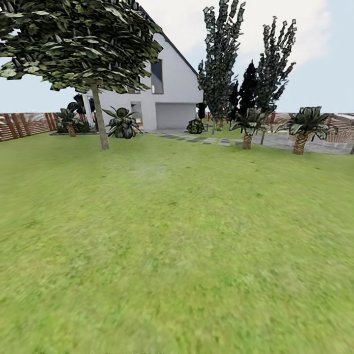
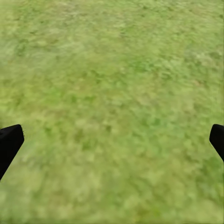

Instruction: Take the three Easter eggs out of the wicker basket on the lawn in the garden, then place them on the lawn next to a single tree (choose any tree) so that all three eggs are next to the same tree and none are left in the basket.

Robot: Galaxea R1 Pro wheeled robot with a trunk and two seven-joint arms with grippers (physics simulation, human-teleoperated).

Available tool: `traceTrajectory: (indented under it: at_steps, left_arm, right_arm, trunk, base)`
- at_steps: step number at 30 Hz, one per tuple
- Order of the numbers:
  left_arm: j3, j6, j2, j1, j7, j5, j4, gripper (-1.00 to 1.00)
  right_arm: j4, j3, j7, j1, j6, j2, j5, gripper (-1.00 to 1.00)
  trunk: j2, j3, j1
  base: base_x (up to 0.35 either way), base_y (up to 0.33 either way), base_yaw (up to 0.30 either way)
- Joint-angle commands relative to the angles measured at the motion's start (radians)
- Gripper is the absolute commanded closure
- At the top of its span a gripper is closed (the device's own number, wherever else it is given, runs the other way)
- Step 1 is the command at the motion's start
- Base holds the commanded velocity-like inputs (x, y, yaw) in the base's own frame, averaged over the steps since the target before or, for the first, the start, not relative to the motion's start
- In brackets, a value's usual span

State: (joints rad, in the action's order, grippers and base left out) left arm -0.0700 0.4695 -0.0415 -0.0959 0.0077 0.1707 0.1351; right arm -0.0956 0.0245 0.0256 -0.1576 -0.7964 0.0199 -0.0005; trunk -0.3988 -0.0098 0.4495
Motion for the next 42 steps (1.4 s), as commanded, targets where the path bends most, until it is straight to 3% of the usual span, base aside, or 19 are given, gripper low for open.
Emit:
traceTrajectory:
  at_steps: [1, 42]
  left_arm:
    - [-0.007, 0.003, 0.001, -0.001, 0.000, -0.003, -0.001, -1.00]
    - [-0.005, 0.004, 0.003, -0.001, -0.002, -0.003, 0.000, -1.00]
  right_arm:
    - [0.001, 0.002, 0.000, 0.000, -0.003, 0.000, 0.001, -1.00]
    - [0.001, -0.002, -0.001, 0.000, -0.003, 0.000, 0.004, -1.00]
  trunk:
    - [-0.001, -0.002, 0.001]
    - [-0.001, -0.051, 0.001]
  base:
    - [0.130, 0.005, 0.172]
    - [0.321, 0.011, 0.164]
